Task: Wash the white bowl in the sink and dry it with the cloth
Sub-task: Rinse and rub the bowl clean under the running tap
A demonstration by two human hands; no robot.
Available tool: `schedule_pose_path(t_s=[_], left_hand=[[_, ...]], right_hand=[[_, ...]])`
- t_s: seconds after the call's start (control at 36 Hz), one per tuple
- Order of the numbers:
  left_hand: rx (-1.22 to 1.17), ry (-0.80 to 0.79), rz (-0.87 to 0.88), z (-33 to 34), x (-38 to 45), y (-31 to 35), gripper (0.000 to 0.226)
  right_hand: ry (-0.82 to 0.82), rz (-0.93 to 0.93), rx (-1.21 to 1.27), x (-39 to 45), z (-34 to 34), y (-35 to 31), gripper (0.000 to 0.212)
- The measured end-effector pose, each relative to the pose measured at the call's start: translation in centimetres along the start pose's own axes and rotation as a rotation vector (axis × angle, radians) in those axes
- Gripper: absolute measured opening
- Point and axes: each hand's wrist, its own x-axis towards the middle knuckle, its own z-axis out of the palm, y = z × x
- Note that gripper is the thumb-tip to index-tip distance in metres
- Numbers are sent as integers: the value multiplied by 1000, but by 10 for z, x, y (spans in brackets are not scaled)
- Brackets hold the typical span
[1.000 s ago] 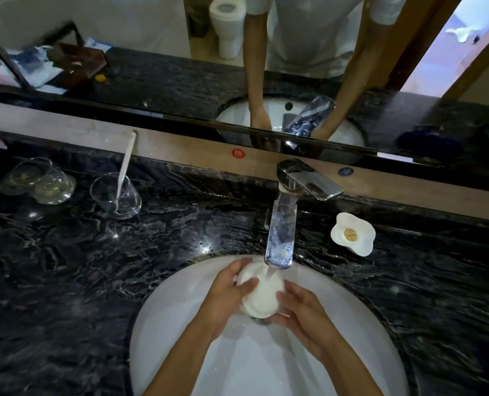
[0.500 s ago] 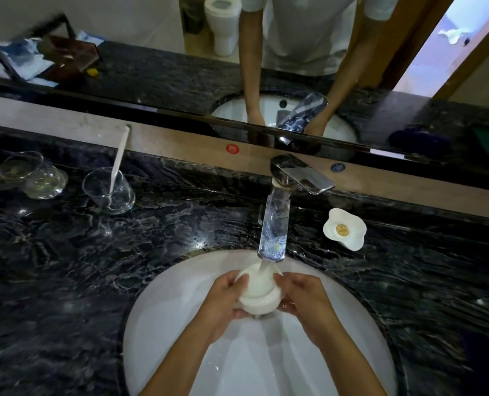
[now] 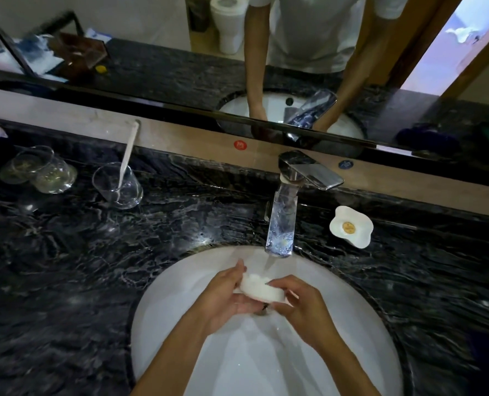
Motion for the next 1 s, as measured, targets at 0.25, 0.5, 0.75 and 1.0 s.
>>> schedule_pose_path(t_s=[0.25,0.5,0.75,1.0], left_hand=[[38,-33,44,-4,8,0,37],[27,-170,161,-13,9,-14,44],[83,-118,216,-16,15,-29,54],[24,-19,82,-15,22,-29,29]], right_hand=[[-40,-28,221,-3,-18,8,31],[-44,377,624,7,-16,18,31],[35,234,449,4,-22,6,26],[62,382,396,15,-16,-10,17]])
